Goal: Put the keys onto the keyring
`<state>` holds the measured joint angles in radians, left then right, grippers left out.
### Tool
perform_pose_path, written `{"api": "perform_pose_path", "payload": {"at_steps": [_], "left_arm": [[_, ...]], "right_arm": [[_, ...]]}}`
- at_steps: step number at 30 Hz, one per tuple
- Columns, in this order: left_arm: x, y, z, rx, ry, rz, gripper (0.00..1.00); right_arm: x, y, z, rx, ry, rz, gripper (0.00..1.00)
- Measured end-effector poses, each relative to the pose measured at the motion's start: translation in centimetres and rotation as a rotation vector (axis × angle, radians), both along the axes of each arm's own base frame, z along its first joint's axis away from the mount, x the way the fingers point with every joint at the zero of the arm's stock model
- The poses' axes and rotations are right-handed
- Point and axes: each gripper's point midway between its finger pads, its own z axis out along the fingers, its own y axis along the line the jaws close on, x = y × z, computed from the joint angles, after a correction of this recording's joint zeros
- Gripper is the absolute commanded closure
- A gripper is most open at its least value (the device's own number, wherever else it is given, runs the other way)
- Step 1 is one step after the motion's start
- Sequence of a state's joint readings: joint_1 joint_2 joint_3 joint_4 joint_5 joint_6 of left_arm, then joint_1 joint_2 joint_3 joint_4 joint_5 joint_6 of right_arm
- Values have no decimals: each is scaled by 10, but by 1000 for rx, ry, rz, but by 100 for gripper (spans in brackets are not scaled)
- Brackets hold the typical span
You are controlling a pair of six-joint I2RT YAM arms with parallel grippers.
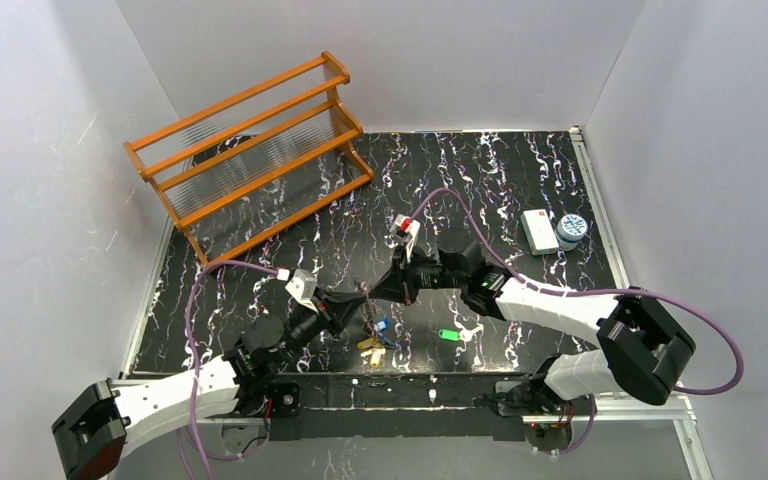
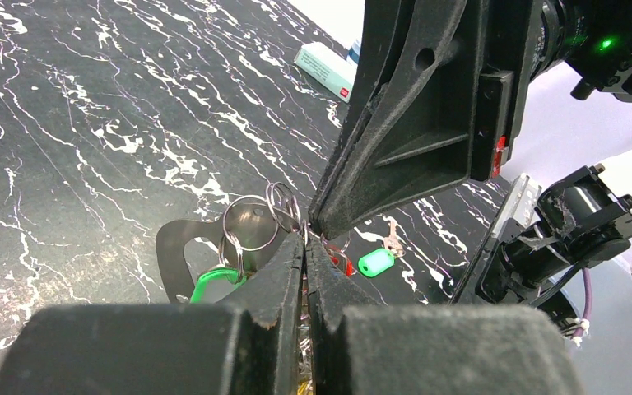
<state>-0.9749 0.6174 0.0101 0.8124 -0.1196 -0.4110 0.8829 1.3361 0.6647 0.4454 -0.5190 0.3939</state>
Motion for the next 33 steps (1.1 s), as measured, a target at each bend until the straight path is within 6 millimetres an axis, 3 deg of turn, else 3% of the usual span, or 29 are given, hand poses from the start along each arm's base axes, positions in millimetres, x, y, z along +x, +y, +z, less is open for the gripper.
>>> {"api": "perform_pose_path", "payload": {"at_steps": [20,33], "left_arm": [[0,0,5,-21,-6,1,100],[-1,3,19,-82,-10,11,100]], "right_arm": [[10,3,9,40,-47,-40,99],[14,0,10,55,-67,-79,99]]}}
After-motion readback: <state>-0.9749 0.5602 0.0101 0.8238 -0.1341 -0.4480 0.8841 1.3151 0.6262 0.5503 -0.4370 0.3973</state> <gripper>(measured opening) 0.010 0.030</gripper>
